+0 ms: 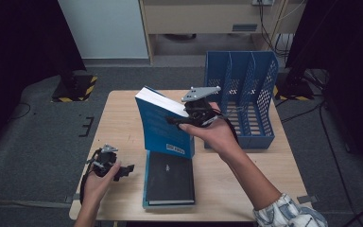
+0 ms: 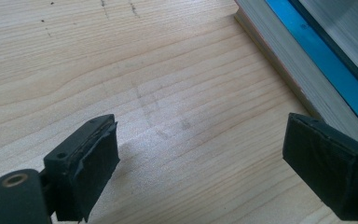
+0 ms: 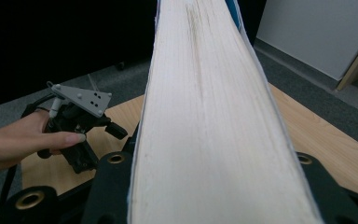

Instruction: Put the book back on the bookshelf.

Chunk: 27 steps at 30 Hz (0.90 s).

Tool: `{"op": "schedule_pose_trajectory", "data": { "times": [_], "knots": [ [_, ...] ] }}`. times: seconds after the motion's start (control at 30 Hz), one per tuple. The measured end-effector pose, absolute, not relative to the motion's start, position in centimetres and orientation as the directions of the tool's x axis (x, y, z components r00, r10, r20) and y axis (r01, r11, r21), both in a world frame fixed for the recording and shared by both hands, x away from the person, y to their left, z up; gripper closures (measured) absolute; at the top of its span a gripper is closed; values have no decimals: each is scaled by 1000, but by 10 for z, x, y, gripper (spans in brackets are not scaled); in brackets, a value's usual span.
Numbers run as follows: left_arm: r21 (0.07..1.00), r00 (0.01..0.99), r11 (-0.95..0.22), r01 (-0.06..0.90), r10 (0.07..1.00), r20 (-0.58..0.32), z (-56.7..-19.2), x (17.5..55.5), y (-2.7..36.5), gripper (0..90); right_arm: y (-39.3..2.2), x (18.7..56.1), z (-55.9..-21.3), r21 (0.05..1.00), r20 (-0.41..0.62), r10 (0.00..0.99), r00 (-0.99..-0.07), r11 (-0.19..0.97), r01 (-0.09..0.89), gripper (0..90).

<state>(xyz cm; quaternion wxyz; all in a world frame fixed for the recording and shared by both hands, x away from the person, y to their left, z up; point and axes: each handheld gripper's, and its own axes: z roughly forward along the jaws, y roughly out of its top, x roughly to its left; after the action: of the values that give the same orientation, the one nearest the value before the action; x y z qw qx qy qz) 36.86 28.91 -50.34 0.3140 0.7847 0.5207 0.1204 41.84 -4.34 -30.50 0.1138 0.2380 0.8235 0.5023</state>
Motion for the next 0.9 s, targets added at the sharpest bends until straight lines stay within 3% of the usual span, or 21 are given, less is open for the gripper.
{"op": "schedule_pose_trajectory", "data": {
  "times": [0.23, 0.43, 0.9],
  "knots": [
    [614, 431, -260, 745, 890, -146, -503, 369, 290, 100, -41, 419, -305, 878, 48, 493, -869, 394, 272, 509],
    [610, 438, -269, 745, 887, -143, -504, 369, 288, 102, -43, 420, -307, 882, 43, 495, -868, 390, 266, 573],
    [609, 443, -272, 745, 884, -148, -503, 369, 288, 103, -47, 424, -312, 897, 57, 494, -868, 357, 262, 588]
  ]
}}
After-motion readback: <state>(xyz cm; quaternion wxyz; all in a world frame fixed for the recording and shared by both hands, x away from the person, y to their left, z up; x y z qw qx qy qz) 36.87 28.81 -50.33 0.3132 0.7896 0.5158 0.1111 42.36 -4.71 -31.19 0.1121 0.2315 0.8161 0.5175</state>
